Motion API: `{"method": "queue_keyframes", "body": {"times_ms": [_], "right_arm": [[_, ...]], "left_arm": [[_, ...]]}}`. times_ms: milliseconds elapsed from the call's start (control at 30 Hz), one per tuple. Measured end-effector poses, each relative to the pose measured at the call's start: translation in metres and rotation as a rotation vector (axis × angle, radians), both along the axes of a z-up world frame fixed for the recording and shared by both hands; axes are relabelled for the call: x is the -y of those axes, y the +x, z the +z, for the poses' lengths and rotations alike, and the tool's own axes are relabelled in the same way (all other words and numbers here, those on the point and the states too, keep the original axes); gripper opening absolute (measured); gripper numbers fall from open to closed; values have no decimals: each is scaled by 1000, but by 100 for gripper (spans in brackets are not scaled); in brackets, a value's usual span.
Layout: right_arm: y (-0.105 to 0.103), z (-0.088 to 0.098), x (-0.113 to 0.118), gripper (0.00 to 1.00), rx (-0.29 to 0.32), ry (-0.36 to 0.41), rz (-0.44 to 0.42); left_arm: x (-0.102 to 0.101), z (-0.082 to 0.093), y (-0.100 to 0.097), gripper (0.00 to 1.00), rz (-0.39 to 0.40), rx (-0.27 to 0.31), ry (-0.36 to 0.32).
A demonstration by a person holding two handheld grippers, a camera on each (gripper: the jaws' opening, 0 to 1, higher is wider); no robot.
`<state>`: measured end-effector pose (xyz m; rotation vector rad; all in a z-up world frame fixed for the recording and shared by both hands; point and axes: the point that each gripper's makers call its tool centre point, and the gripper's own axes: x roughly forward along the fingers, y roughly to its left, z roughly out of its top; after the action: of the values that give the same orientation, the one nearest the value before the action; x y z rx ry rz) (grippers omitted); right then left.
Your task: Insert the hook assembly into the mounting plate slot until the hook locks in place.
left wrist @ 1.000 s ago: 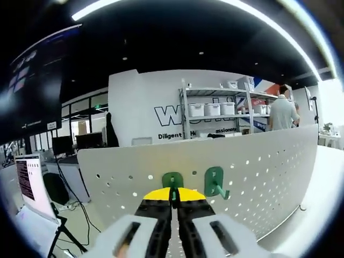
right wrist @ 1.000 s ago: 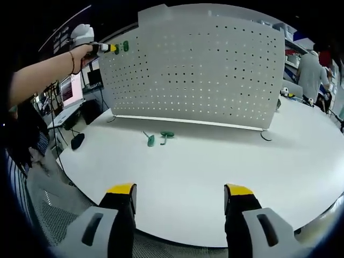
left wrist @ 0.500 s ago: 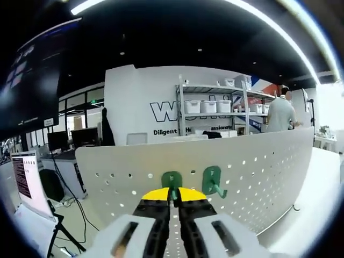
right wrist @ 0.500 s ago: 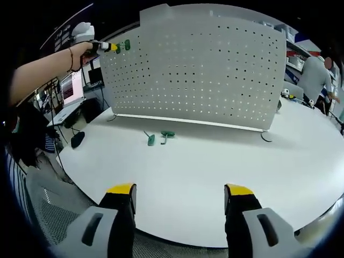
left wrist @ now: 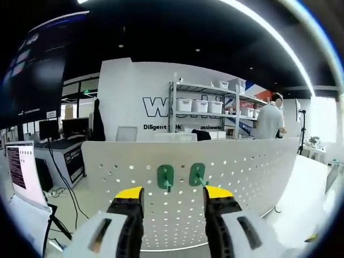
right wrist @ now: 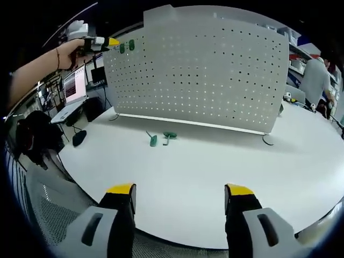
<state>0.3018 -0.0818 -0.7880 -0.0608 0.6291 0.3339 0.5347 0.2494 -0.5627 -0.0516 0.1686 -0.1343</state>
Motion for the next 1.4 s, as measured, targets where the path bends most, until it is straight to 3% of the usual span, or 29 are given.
{"method": "queue_keyframes", "body": {"times_ms": [167,500,1400], "right_arm": [[-1,1,-2,64,4,1,8],[-2,1,-5,63,3,1,27],[-6,-1,-12,62,4,-26,80]], "left_arm": [[12,-7,-28,53,-58,-47,8],[28,-45,-76,64,-144,-176,-51],[58,-123,-179,84,-264,-434,-144]]}}
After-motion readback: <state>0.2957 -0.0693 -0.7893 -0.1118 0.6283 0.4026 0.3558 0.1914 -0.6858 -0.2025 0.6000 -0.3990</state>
